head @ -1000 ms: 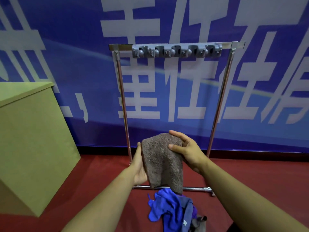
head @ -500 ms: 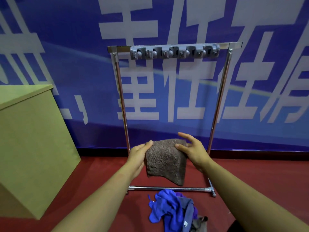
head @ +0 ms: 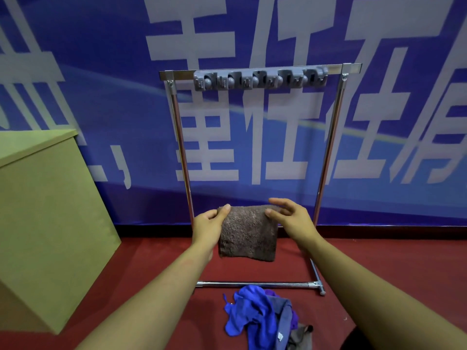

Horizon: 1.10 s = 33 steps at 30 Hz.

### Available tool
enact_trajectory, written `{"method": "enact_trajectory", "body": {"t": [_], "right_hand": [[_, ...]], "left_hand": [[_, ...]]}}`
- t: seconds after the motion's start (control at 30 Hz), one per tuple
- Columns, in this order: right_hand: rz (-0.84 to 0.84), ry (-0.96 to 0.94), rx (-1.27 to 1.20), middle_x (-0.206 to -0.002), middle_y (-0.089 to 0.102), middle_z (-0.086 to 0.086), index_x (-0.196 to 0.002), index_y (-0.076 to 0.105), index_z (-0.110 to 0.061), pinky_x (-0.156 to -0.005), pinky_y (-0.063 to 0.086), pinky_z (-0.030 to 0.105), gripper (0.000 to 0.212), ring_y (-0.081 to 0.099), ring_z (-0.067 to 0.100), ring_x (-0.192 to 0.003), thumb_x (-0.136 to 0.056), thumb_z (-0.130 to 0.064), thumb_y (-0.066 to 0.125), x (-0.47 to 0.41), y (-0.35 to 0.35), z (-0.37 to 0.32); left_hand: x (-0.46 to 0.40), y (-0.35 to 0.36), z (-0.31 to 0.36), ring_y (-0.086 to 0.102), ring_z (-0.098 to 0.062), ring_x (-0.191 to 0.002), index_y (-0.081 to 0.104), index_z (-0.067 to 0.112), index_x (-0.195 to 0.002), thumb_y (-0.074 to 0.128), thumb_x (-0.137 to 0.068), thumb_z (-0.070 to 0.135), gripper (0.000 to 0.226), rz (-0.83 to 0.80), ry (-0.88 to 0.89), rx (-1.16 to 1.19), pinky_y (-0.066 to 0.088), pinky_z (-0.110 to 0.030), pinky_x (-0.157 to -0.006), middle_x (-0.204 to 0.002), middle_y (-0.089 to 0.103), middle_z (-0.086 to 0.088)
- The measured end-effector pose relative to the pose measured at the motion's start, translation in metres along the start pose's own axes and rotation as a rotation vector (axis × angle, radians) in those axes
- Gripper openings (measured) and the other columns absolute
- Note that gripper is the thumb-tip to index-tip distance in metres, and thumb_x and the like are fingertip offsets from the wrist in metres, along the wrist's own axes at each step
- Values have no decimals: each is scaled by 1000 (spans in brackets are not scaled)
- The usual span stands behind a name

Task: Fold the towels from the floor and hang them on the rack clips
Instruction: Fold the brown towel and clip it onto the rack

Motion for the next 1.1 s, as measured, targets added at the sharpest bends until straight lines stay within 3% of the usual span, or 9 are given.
{"method": "enact_trajectory", "body": {"t": [0.13,0.27,0.33,0.4,0.5,0.6,0.77,0.97,1.1], "right_hand": [[2,-23,61,-113,70,1,-113,72,-26,-88,53,27,32,64,9,-110,-84,-15,80,-1,-3,0],[86,-51,42,-95,77,5,-104,76,-21,-83,59,26,25,74,11,-93,-80,-20,84,2,-12,-6],[92,-67,31,-88,78,2,-101,77,-19,-76,57,21,23,74,9,-87,-79,-20,84,4,-12,-10],[93,-78,2,-85,77,3,-98,78,-16,-71,55,16,19,74,9,-83,-80,-18,84,6,-10,-13],[109,-93,-41,-84,76,7,-93,79,-15,-70,54,16,15,73,9,-81,-79,-16,85,8,-8,-18],[117,-97,-81,-85,77,5,-92,80,-16,-71,54,16,16,73,10,-85,-77,-18,86,10,-8,-20],[131,-95,-122,-90,78,6,-94,80,-15,-74,56,18,19,74,11,-90,-77,-18,86,11,-8,-21],[112,-103,-120,-104,77,2,-106,76,-24,-80,58,24,30,72,10,-100,-78,-15,85,8,-4,-17],[67,-122,-24,-119,70,-5,-117,70,-26,-100,51,27,45,64,1,-112,-77,-9,85,6,1,-16]], "left_hand": [[-5,0,-4,75,-23,-94,78,11,-95,78,-87,30,21,10,-21,51,59,-41,-92,-90,79,-5],[0,-8,8,74,-9,-83,66,13,-113,81,-85,28,36,87,65,7,56,-24,-75,-86,78,0],[1,-9,12,75,-9,-80,63,17,-115,82,-84,30,38,82,115,-33,58,-29,-77,-80,78,0],[0,-12,15,75,-9,-85,63,23,-113,83,-82,33,38,88,160,-46,58,-34,-84,-82,78,0],[2,-17,22,72,-6,-94,67,26,-109,84,-81,32,35,114,220,-52,56,-28,-86,-97,75,1],[4,-16,29,75,-16,-90,74,17,-96,84,-82,23,19,111,249,5,57,-26,-82,-88,77,-6],[7,-14,31,76,-14,-88,78,13,-90,82,-84,21,11,90,236,55,54,-14,-75,-83,79,-1],[1,-5,23,72,-16,-104,78,22,-101,85,-80,25,22,-16,199,45,56,-31,-94,-101,78,-1],[2,2,18,67,-7,-111,73,26,-115,86,-78,19,41,-65,170,0,51,-33,-104,-114,74,4]]}}
Point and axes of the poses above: each hand's wrist, its own x-axis away from the middle knuckle, its own y-axis out of the palm, z = x × y, the point moved 9 cm from there along -x, towards the middle knuckle
